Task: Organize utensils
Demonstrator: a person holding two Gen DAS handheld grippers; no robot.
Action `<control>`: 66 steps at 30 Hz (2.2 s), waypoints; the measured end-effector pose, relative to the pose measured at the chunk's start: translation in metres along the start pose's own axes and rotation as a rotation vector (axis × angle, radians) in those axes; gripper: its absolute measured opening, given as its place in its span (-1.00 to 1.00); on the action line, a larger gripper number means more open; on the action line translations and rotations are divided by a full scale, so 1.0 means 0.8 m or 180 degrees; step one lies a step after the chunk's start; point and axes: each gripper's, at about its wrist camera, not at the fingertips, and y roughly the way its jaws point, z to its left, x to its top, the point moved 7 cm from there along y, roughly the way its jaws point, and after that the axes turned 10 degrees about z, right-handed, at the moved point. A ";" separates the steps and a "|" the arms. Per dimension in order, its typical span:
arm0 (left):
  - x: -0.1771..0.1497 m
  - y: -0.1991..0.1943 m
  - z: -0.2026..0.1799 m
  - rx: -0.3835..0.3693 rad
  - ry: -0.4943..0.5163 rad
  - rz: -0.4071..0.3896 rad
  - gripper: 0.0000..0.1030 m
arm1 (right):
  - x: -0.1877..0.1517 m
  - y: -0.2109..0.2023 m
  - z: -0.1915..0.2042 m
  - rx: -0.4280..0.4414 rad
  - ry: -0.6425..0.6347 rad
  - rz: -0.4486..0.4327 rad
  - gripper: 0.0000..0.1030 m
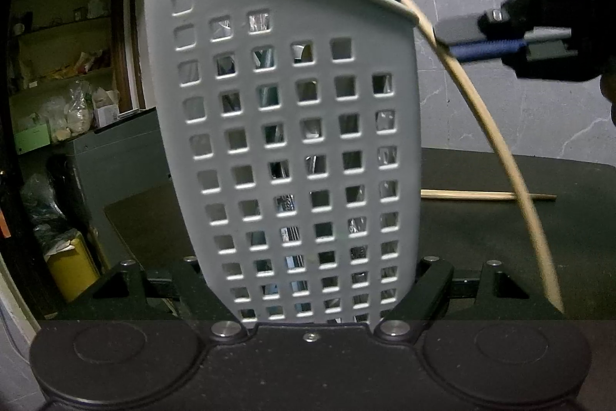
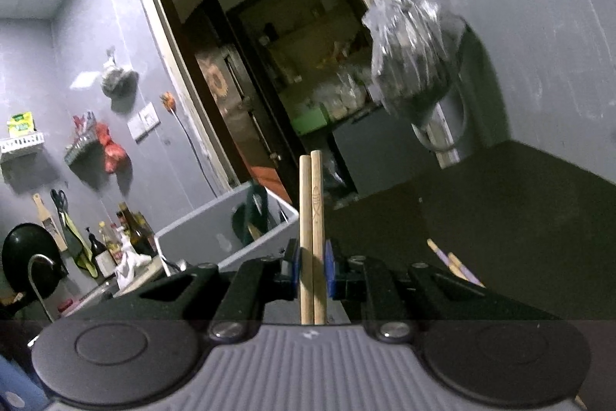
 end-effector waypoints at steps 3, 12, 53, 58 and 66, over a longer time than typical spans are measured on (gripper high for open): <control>0.000 0.000 0.000 0.0001 -0.0001 -0.0001 0.54 | 0.008 -0.006 0.006 0.0050 -0.0033 -0.0125 -0.71; 0.000 -0.001 0.000 -0.0003 -0.0005 -0.0002 0.54 | 0.021 -0.005 0.012 0.0104 -0.0080 -0.0209 -0.98; 0.007 -0.007 0.001 -0.0018 0.0031 0.0044 0.54 | -0.071 0.086 -0.015 -0.1161 -0.0520 0.1239 0.81; 0.008 -0.010 0.003 -0.0014 0.0037 0.0034 0.53 | -0.069 0.112 -0.001 -0.1095 -0.0667 0.1398 0.79; 0.007 -0.012 0.003 -0.0082 0.0030 -0.0002 0.52 | -0.076 0.150 0.012 -0.1173 -0.0940 0.1795 0.18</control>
